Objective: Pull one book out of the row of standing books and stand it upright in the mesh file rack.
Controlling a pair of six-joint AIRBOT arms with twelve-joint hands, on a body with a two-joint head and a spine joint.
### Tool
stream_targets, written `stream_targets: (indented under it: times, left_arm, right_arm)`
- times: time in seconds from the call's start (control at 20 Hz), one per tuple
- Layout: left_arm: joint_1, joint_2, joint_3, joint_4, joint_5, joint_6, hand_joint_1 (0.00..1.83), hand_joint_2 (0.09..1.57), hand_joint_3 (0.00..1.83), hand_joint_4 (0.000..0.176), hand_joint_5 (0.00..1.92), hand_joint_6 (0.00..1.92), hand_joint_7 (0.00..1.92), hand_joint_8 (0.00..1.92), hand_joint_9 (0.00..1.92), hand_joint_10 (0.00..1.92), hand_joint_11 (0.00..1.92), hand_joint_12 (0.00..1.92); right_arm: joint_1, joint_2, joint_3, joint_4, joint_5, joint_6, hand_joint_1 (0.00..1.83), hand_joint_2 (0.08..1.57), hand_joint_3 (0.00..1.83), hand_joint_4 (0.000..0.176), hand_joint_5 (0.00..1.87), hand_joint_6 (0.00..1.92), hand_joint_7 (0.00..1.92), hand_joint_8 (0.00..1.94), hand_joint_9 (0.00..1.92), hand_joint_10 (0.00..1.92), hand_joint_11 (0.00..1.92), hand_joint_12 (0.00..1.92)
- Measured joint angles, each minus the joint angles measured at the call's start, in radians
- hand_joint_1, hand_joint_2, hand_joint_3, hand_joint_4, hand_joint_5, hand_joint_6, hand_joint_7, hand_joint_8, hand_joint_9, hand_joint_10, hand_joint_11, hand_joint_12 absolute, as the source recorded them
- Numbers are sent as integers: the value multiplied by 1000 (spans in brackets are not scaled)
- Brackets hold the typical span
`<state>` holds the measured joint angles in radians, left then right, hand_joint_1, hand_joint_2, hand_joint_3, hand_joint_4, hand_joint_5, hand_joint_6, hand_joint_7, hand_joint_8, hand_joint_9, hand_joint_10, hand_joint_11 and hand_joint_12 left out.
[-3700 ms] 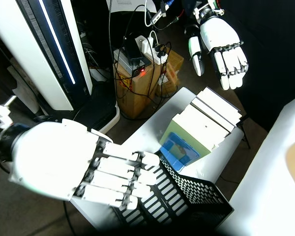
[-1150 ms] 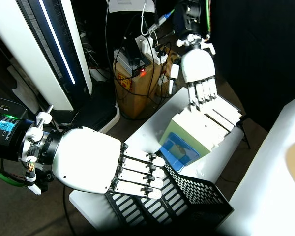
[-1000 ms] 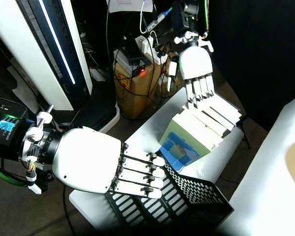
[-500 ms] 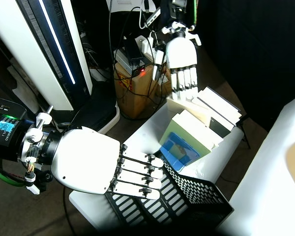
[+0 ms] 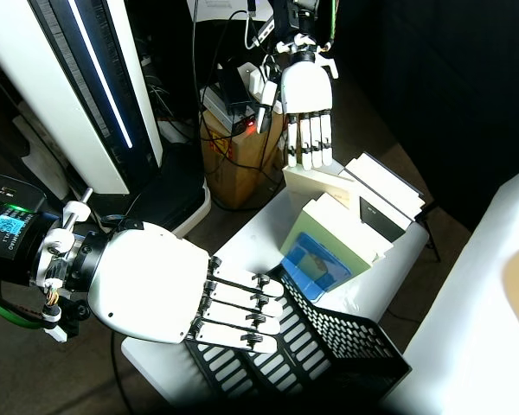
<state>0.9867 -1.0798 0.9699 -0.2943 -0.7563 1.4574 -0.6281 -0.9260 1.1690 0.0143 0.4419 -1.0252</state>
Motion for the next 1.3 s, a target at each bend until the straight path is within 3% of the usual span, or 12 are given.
stream_targets:
  times: [0.1, 0.15, 0.3, 0.45, 0.5, 0.55, 0.6, 0.75, 0.85, 1.05, 1.15, 1.3]
  left_arm:
    - [2, 2, -7, 2, -7, 0, 159, 1243, 11, 0, 497, 0, 0, 0, 0, 0, 0, 0]
    - [2, 13, -14, 10, -21, -1, 48, 1290, 27, 0, 351, 1, 0, 0, 0, 0, 0, 0]
    - [1, 66, -21, -10, -118, -4, 0, 1344, 39, 0, 108, 0, 0, 0, 0, 0, 0, 0]
    - [-4, 103, -12, -48, -183, -4, 6, 1405, 24, 16, 46, 0, 0, 0, 0, 0, 0, 0]
    - [-11, 110, 2, -74, -193, -5, 15, 1423, 25, 37, 14, 0, 0, 0, 0, 0, 0, 0]
    - [-13, 114, 9, -87, -201, -5, 15, 1423, 25, 37, 14, 0, 0, 0, 0, 0, 0, 0]
    - [-24, 120, 22, -106, -201, -5, 110, 1433, 17, 23, 32, 7, 0, 0, 0, 0, 0, 0]
    - [-53, 121, 58, -131, -194, -6, 257, 1424, 1, 25, 40, 8, 0, 0, 0, 0, 0, 0]
    - [-72, 121, 88, -159, -170, -5, 183, 1439, 5, 35, 28, 3, 0, 0, 0, 0, 0, 0]
    - [-116, 109, 135, -174, -103, -5, 137, 1456, 7, 26, 21, 1, 0, 0, 0, 0, 0, 0]
    - [-126, 105, 145, -176, -79, 0, 236, 1457, 1, 6, 45, 6, 0, 0, 0, 0, 0, 0]
    - [-126, 103, 157, -183, -58, 4, 224, 1459, 1, 13, 43, 4, 0, 0, 0, 0, 0, 0]
  right_arm:
    - [0, 1, -1, -5, 0, 0, 490, 1354, 2, 0, 0, 0, 0, 0, 0, 0, 0, 0]
    - [0, 10, -15, -25, -1, 0, 509, 1329, 0, 0, 0, 0, 0, 0, 0, 0, 0, 0]
    - [20, 21, -52, -117, -9, -1, 502, 1328, 0, 0, 0, 0, 0, 0, 0, 0, 0, 0]
    - [68, 21, -70, -203, -23, 9, 596, 1280, 0, 0, 0, 0, 0, 0, 0, 0, 0, 0]
    - [93, 16, -70, -275, -24, 57, 618, 1279, 0, 0, 0, 0, 0, 0, 0, 0, 0, 0]
    - [105, 10, -69, -315, -26, 89, 618, 1279, 0, 0, 0, 0, 0, 0, 0, 0, 0, 0]
    - [122, -5, -63, -393, -38, 146, 664, 1258, 0, 0, 0, 0, 0, 0, 0, 0, 0, 0]
    - [159, -53, -46, -514, -81, 208, 690, 1220, 0, 0, 0, 0, 0, 0, 0, 0, 0, 0]
    - [187, -103, -26, -605, -97, 252, 739, 1188, 0, 0, 0, 0, 0, 0, 0, 0, 0, 0]
    - [215, -202, 37, -815, -107, 457, 771, 1149, 0, 0, 0, 0, 0, 0, 0, 0, 0, 0]
    - [235, -257, 71, -906, -101, 521, 722, 1159, 0, 0, 0, 0, 0, 0, 0, 0, 0, 0]
    - [243, -321, 106, -995, -109, 569, 722, 1134, 0, 0, 0, 0, 0, 0, 0, 0, 0, 0]
